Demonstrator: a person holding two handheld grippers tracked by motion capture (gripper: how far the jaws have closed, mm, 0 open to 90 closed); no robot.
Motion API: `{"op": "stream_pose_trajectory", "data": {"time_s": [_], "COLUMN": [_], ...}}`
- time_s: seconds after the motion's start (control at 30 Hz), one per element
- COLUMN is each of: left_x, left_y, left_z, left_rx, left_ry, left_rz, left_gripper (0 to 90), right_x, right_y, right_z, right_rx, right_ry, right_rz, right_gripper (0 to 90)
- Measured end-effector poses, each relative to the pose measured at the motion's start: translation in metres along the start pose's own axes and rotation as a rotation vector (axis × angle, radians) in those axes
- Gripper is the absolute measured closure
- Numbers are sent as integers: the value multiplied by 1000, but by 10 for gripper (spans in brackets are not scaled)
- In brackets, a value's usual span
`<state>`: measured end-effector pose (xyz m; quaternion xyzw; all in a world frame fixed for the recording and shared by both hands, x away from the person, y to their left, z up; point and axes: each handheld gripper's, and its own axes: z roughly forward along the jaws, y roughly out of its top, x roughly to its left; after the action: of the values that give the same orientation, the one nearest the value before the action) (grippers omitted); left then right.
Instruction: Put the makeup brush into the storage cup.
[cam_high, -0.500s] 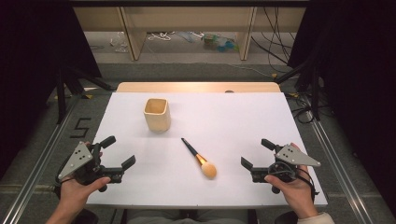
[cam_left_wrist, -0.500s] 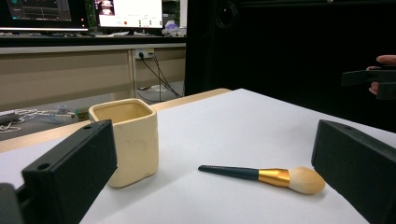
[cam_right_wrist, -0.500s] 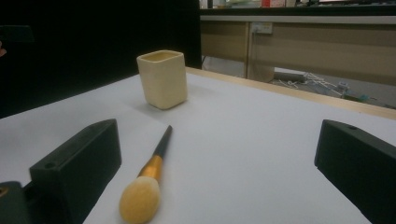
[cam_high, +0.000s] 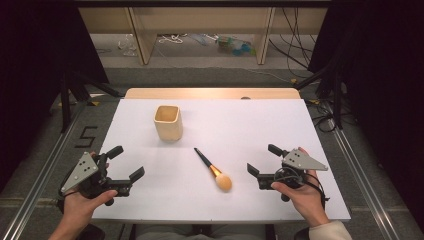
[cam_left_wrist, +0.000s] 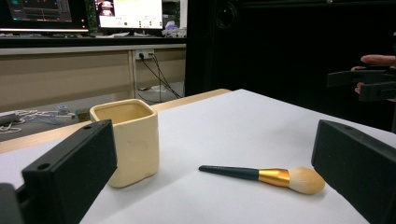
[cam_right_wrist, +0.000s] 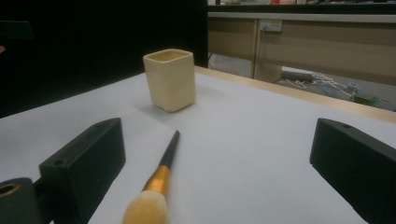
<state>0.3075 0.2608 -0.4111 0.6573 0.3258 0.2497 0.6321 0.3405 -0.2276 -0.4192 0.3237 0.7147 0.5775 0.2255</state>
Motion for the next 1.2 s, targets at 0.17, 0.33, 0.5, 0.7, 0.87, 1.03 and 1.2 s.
{"op": "stream_pose_trajectory", "data": {"time_s": [0.17, 0.33, 0.5, 0.7, 0.87, 1.03, 1.2], "left_x": [1, 1, 1, 1, 1, 1, 1], "left_y": [0, 0, 0, 0, 0, 0, 0], "left_z": [-1, -1, -1, -1, -1, -1, -1], "left_rx": [1, 0, -1, -4, -3, -4, -4], "left_ry": [0, -3, -2, -3, -5, -5, -5], "left_rz": [3, 4, 1, -1, -1, -4, -5], "left_gripper": [0, 0, 0, 0, 0, 0, 0], "right_x": [6, 11, 16, 20, 23, 26, 30], "right_y": [6, 9, 14, 16, 17, 19, 23], "right_z": [22, 37, 53, 66, 74, 82, 91], "right_rx": [9, 26, 48, 60, 75, 89, 90], "right_ry": [33, 60, 73, 90, 89, 106, 113], "right_rz": [-14, -20, -40, -50, -59, -61, -70], "right_gripper": [48, 51, 53, 54, 56, 56, 56]}}
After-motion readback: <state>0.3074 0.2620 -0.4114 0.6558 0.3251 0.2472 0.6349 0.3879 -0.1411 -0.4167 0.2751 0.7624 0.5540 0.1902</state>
